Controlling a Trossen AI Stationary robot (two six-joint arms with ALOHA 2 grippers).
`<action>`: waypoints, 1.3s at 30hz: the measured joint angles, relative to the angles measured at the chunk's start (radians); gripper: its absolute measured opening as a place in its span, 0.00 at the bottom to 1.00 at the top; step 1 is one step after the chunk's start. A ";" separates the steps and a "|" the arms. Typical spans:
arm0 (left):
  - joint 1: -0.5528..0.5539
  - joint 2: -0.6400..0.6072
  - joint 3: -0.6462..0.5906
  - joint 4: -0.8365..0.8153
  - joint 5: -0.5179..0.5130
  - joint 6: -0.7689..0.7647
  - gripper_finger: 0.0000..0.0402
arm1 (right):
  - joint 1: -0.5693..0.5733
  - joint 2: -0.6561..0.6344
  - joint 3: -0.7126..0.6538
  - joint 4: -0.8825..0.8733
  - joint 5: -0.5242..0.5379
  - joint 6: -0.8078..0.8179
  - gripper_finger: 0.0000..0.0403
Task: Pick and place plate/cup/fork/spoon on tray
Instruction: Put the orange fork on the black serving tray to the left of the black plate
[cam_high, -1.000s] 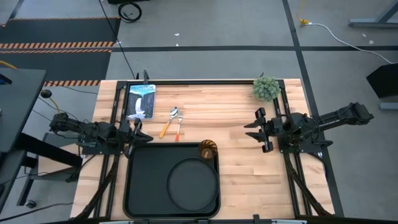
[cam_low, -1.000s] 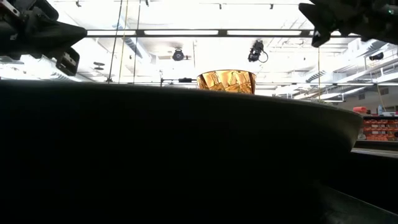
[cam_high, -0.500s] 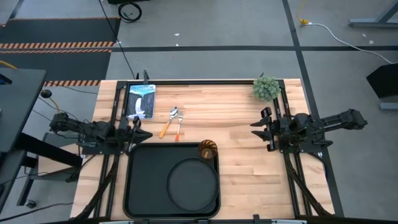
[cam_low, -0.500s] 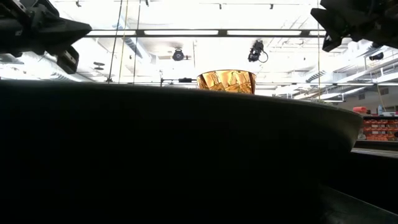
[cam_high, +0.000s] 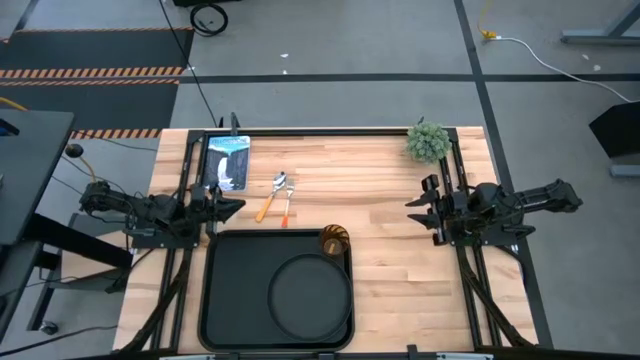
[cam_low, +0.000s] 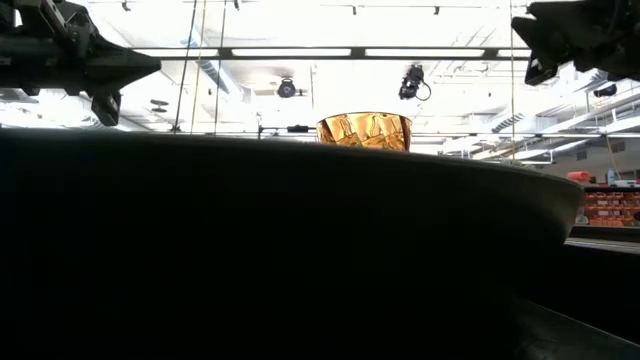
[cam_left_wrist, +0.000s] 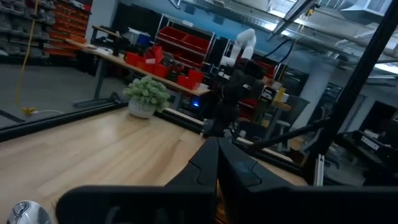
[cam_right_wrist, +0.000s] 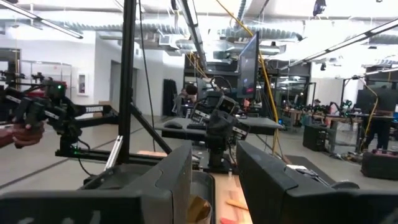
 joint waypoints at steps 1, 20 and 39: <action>0.000 0.000 0.000 0.000 0.009 0.000 0.02 | 0.000 0.000 -0.012 0.008 0.000 0.000 0.33; 0.000 0.261 0.000 0.164 0.032 -0.077 0.02 | 0.000 -0.019 -0.013 -0.251 0.301 0.030 0.30; 0.000 0.675 0.100 0.238 -0.150 -0.166 0.22 | 0.000 -0.019 -0.013 -0.212 0.311 0.061 0.30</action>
